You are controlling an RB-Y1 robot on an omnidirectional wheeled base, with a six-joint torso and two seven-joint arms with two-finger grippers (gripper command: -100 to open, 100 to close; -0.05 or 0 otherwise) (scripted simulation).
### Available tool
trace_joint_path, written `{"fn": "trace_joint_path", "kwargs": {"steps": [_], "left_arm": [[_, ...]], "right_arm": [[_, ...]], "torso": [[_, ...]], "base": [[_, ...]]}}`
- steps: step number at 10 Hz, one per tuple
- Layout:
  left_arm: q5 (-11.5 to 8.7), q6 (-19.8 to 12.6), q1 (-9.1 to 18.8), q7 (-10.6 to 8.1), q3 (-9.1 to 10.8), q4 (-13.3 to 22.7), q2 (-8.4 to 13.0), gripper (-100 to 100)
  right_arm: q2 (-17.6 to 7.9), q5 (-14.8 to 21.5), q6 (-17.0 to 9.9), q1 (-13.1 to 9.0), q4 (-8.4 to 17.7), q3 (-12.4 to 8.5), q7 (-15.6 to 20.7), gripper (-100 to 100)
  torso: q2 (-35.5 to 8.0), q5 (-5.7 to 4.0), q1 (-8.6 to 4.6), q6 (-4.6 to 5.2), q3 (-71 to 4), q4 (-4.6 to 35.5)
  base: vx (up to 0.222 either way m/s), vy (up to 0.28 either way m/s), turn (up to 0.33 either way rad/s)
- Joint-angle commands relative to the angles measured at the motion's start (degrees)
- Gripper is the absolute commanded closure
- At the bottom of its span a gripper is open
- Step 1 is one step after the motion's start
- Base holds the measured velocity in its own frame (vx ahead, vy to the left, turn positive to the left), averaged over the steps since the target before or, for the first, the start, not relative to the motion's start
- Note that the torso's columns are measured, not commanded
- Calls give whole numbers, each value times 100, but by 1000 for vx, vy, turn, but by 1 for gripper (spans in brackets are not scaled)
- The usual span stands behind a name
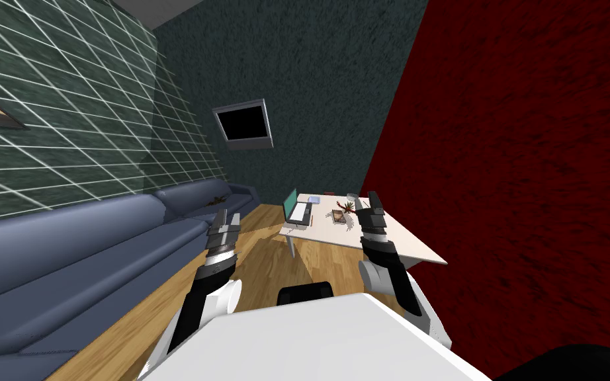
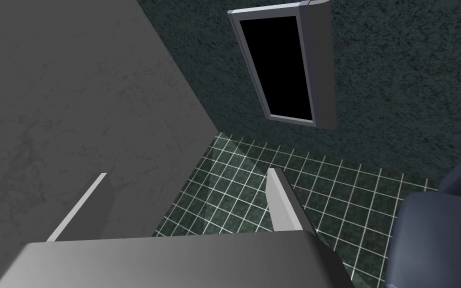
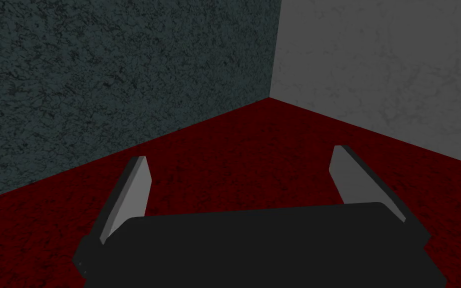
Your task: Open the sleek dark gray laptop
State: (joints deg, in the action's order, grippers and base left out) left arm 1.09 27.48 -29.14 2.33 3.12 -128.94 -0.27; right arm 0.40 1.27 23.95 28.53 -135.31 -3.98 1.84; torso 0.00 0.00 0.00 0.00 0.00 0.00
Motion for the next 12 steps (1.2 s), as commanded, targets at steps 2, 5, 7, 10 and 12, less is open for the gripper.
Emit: {"fn": "trace_joint_path", "kwargs": {"steps": [2, 5, 7, 10, 12], "left_arm": [[0, 0, 0, 0, 0, 0, 0, 0], [0, 0, 0, 0, 0, -1, 0, 0], [0, 1, 0, 0, 0, -1, 0, 0], [20, -32, 26, 12, -6, 51, 193, -100], [62, -103, 82, 39, -19, 166, 441, -100]], "right_arm": [[0, 0, 0, 0, 0, 0, 0, 0], [0, 0, 0, 0, -1, 0, 0, 0], [0, 0, 1, 0, -2, 0, 0, 0], [0, 0, 1, 0, -2, 0, 0, 0], [0, 0, 0, 1, 1, 0, 0, 0]], "torso": [[-597, 0, 0, 0, -1200, 600], [-1845, 0, 0, 0, -3692, 1846], [-2693, 0, 0, 0, -5381, 2691], [-3962, 0, 0, 0, -7919, 3960], [-4204, 1, 2, 0, -8428, 4204]], "base": [[0, 0, 0], [0, 0, 0], [0, 0, 0], [5, 0, -9], [23, -1, -42]]}}
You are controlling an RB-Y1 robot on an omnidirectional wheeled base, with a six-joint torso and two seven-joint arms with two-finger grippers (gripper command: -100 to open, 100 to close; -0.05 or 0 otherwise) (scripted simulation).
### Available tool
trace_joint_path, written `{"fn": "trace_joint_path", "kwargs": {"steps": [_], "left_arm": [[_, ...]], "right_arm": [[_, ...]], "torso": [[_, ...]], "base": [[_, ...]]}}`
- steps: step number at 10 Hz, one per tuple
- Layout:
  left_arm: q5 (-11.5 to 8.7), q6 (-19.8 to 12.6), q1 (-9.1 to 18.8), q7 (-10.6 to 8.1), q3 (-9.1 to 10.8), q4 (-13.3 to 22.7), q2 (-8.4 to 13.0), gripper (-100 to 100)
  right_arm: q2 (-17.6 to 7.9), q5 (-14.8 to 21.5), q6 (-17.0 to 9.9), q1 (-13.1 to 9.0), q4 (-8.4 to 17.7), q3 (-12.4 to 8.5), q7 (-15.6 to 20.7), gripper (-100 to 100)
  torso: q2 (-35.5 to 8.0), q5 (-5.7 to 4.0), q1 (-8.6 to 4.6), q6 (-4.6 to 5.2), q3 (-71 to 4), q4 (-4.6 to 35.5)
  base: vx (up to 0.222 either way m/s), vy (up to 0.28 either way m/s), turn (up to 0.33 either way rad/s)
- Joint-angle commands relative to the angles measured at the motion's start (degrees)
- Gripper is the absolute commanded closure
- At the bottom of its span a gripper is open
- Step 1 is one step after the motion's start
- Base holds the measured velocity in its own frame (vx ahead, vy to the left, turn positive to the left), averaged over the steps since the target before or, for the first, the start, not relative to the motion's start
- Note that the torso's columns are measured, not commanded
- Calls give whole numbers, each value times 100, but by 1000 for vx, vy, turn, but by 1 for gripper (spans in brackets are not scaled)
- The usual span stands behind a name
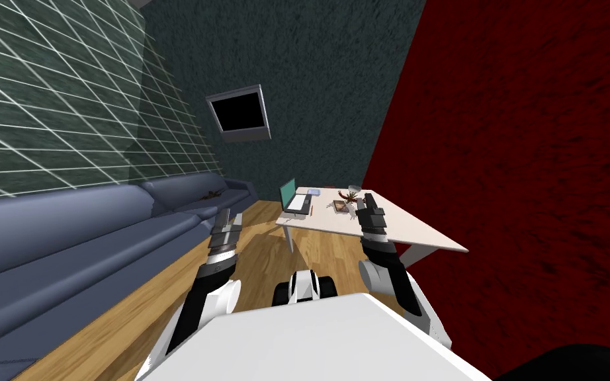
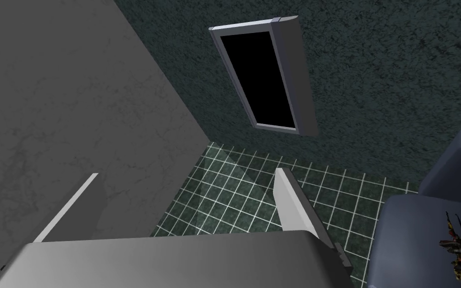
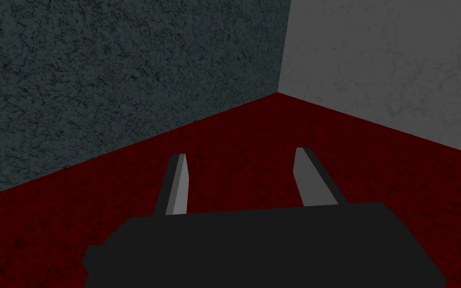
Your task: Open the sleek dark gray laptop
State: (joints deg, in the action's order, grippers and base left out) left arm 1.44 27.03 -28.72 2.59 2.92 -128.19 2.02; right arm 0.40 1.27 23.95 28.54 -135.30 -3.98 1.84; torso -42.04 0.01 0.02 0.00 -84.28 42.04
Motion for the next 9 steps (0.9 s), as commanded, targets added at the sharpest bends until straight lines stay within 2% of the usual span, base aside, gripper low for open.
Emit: {"fn": "trace_joint_path", "kwargs": {"steps": [1, 3, 7, 9], "left_arm": [[55, -104, 77, 31, -8, 167, 316, -100], [154, -271, 208, 94, -39, 435, 513, -100], [300, -517, 402, 187, -85, 834, 615, -100], [440, -752, 588, 276, -129, 1217, 645, -100]], "right_arm": [[0, 0, 0, 0, 0, 0, 0, 0], [0, 0, 0, 0, 0, 0, 0, 0], [0, 0, 0, 1, 0, 0, 0, 0], [0, 0, 0, 0, 0, 0, 0, 0]], "torso": [[-13, 0, -1, 0, -26, 16], [-20, 0, -1, 0, -31, 23], [-28, 0, -1, -1, -27, 25], [-24, -2, -5, 0, -28, 25]], "base": [[28, -1, -44], [53, 0, -89], [62, 3, -73], [72, 0, -132]]}}
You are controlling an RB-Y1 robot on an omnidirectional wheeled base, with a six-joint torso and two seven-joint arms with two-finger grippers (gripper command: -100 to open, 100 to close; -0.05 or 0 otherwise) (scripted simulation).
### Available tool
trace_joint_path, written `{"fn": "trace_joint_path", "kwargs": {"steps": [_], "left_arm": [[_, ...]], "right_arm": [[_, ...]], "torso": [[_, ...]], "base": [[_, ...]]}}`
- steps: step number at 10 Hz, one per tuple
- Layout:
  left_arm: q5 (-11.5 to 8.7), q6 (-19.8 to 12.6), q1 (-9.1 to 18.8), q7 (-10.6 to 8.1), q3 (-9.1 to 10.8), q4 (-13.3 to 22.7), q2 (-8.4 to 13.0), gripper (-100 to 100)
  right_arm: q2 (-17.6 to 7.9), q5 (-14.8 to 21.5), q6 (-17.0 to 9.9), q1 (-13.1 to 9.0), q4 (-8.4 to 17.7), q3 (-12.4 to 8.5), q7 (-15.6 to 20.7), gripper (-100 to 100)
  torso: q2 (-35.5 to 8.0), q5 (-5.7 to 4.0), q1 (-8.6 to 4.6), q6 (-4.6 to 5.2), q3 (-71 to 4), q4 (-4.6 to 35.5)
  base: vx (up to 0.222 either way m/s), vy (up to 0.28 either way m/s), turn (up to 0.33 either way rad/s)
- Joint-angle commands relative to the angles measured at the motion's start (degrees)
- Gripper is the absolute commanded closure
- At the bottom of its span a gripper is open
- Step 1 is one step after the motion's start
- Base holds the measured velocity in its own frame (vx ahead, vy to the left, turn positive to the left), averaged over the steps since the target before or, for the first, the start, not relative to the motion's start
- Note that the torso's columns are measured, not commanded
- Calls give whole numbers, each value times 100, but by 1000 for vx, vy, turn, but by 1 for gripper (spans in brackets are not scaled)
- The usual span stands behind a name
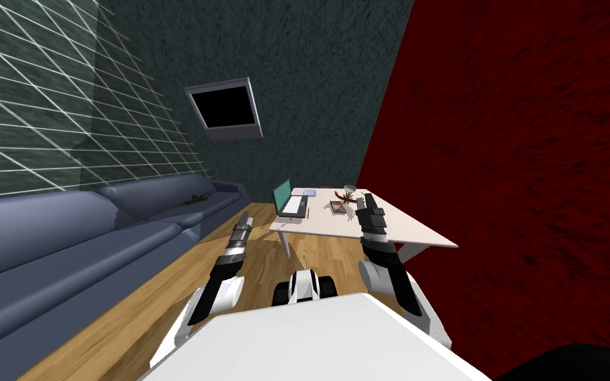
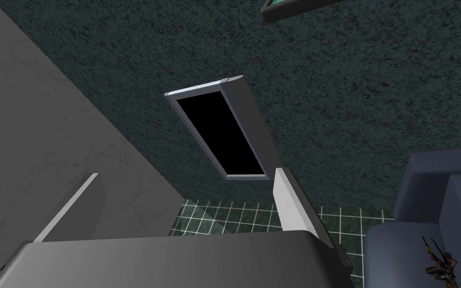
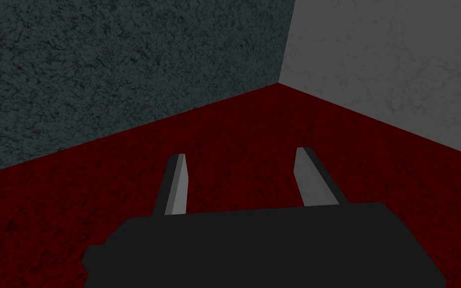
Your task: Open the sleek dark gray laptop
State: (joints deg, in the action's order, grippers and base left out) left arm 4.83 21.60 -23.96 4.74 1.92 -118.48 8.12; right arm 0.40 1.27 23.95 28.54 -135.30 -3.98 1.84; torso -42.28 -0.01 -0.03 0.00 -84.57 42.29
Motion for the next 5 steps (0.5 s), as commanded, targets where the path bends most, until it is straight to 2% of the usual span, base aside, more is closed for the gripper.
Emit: {"fn": "trace_joint_path", "kwargs": {"steps": [1, 5], "left_arm": [[135, -264, 156, 81, -39, 335, 41, -100], [317, -571, 398, 197, -96, 834, 159, -100]], "right_arm": [[0, 0, 0, 0, 0, 0, 0, 0], [0, 0, 0, 0, 0, 0, 0, 0]], "torso": [[5, 1, 5, 0, -3, -2], [-4, 0, 3, -1, 2, 1]], "base": [[75, 15, -90], [62, 1, -73]]}}
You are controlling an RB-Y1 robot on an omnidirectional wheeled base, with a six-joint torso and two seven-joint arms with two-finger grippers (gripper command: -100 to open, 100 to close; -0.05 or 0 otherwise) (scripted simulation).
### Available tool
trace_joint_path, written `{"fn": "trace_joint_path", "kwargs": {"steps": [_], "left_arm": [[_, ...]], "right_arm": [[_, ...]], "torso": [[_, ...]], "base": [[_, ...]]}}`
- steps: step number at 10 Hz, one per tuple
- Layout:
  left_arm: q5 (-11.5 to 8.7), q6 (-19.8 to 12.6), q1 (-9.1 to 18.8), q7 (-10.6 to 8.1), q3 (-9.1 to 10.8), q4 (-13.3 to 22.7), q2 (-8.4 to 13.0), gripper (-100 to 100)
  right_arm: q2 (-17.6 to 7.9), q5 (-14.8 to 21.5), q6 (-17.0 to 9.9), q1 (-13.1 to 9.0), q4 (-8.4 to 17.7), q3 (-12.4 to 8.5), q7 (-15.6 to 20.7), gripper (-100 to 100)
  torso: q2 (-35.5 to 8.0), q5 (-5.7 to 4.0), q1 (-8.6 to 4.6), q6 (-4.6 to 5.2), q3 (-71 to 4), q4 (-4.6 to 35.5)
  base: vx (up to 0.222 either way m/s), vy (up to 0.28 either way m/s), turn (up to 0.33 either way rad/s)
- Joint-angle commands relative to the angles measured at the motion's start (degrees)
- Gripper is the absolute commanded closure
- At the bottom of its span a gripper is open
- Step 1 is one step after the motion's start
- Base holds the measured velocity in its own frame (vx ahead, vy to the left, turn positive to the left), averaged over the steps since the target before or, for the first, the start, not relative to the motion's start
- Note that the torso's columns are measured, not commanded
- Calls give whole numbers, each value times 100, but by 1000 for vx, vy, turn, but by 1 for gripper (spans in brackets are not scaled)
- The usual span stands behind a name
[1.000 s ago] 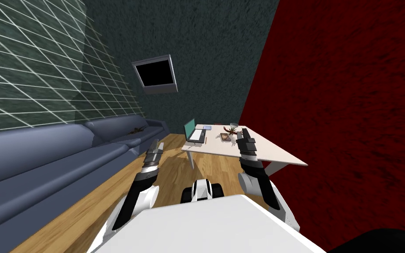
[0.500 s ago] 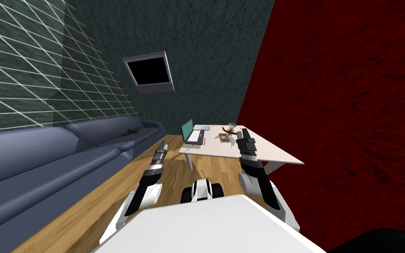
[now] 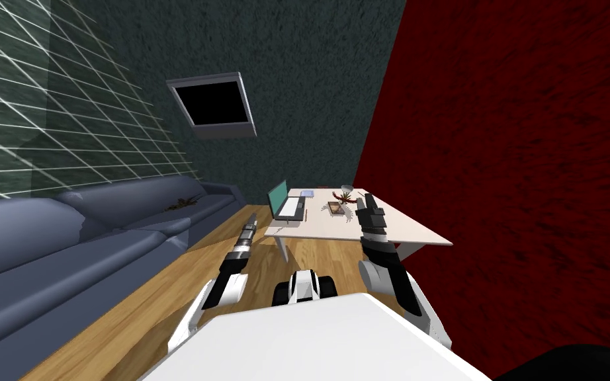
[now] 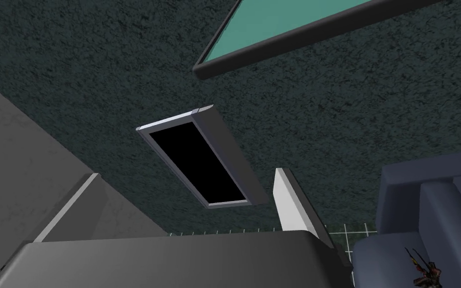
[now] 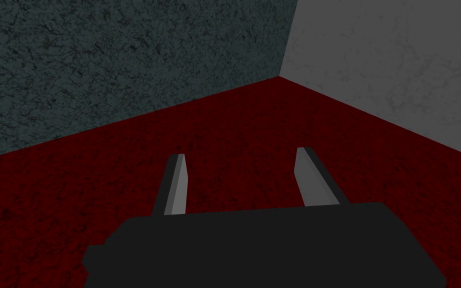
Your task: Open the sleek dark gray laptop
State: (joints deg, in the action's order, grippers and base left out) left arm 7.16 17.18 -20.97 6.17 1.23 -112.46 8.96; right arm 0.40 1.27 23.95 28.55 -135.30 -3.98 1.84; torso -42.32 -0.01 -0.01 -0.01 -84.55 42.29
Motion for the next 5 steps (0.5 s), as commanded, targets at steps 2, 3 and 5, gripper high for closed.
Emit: {"fn": "trace_joint_path", "kwargs": {"steps": [2, 3, 5], "left_arm": [[174, -281, 219, 112, -55, 480, 229, -100], [238, -389, 304, 153, -75, 654, 349, -100], [306, -504, 395, 196, -97, 841, 478, -100]], "right_arm": [[0, 0, 0, 0, 0, 0, 0, 0], [0, 0, 0, 0, 0, 0, 0, 0], [0, 0, 0, 0, 0, 0, 0, 0]], "torso": [[2, 1, 2, 1, -1, -1], [6, 1, 3, 1, -3, -1], [6, 1, 2, 0, -4, -2]], "base": [[60, 9, -91], [79, 8, -115], [62, 11, -74]]}}
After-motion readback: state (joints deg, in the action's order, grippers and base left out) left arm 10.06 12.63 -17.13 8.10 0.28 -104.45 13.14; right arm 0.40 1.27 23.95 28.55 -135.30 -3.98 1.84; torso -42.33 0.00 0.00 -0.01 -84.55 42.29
